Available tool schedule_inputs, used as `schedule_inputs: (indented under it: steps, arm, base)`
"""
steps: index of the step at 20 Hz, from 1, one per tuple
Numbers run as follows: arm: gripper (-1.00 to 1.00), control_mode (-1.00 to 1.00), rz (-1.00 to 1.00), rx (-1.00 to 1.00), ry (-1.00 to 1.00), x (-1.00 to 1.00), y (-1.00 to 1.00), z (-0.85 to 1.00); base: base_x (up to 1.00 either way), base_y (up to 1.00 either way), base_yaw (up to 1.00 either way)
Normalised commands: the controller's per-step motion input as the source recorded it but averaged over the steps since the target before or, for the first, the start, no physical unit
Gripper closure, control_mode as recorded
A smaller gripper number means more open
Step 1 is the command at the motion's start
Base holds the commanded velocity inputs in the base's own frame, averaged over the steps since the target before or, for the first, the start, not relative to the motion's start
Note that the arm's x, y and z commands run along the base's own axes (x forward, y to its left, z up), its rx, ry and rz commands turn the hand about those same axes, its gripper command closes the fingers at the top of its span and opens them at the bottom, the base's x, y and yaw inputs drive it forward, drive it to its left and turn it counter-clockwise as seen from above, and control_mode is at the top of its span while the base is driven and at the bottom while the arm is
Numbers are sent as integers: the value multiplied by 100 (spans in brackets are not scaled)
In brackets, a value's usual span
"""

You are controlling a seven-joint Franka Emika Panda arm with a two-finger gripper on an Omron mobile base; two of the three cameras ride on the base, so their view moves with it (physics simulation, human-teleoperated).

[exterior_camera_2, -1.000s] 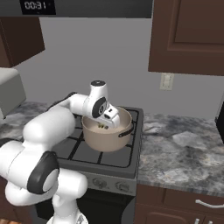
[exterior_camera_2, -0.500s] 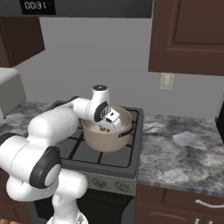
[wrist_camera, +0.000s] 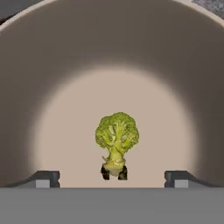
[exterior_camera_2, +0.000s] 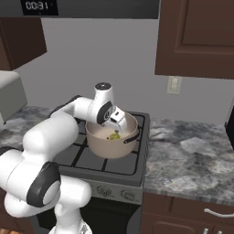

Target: Turn on the burner for the pot on the stove. Wait thirty seconds for the pot to heat up. Then add the broccoli to the pot.

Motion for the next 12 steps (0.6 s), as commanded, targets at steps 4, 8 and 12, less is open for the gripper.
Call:
schedule_inputs:
  steps: [4, 8, 12]
  arm:
    - [-100, -100, 0, 0, -8, -3, -6, 51]
    - [-100, -100, 0, 0, -17, -41, -6, 88]
    - [-100, -100, 0, 0, -16, -91, 0, 73]
  base:
    - [0, 0, 0]
    - [0, 0, 0]
    - [0, 0, 0]
